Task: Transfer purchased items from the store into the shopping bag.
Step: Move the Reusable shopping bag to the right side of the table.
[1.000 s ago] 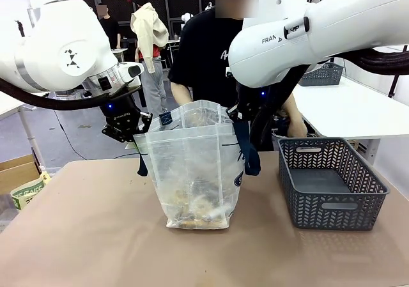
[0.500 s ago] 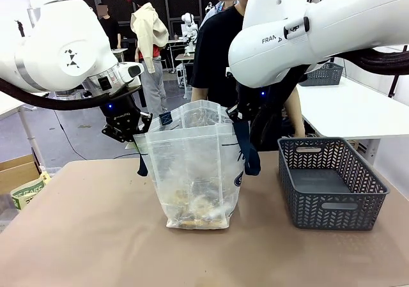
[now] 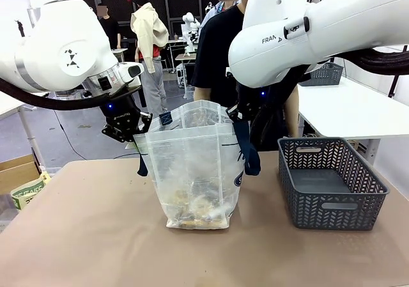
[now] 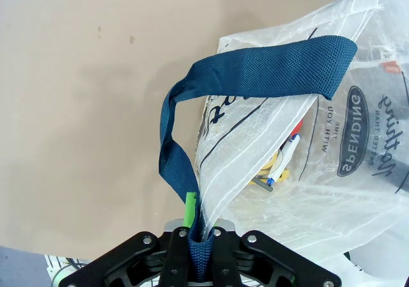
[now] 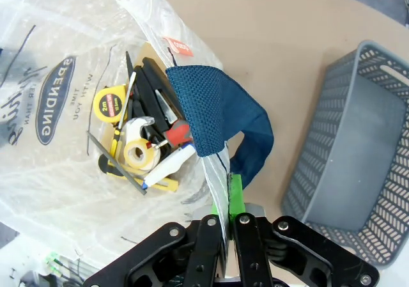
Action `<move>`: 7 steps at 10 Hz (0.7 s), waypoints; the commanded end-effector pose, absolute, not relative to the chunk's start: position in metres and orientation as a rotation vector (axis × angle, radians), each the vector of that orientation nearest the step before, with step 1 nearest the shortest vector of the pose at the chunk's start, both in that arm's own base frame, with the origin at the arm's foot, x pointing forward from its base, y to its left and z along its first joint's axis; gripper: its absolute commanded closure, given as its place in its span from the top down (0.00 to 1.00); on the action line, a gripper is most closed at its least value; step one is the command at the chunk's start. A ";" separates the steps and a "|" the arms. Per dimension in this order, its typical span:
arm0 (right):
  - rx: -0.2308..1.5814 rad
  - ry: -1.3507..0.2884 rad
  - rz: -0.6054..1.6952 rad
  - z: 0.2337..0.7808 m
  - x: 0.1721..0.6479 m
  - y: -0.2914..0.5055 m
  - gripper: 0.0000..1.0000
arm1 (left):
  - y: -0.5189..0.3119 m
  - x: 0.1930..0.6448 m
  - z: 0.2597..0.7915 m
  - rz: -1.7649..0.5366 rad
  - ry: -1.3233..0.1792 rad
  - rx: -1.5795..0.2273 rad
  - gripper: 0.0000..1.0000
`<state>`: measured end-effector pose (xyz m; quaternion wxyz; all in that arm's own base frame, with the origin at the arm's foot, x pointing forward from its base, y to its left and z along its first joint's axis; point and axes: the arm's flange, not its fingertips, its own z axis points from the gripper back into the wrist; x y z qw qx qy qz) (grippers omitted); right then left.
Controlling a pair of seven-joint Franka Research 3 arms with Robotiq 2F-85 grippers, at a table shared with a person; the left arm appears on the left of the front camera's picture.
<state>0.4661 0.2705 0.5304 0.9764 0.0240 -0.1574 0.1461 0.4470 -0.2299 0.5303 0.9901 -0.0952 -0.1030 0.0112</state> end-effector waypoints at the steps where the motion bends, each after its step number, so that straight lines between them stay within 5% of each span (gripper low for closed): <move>1: 0.049 -0.319 0.291 0.531 0.467 0.269 0.00 | -0.228 0.448 0.531 0.027 -0.207 -0.192 0.00; 7: 0.049 -0.319 0.291 0.531 0.467 0.269 0.00 | -0.228 0.448 0.531 0.027 -0.207 -0.192 0.00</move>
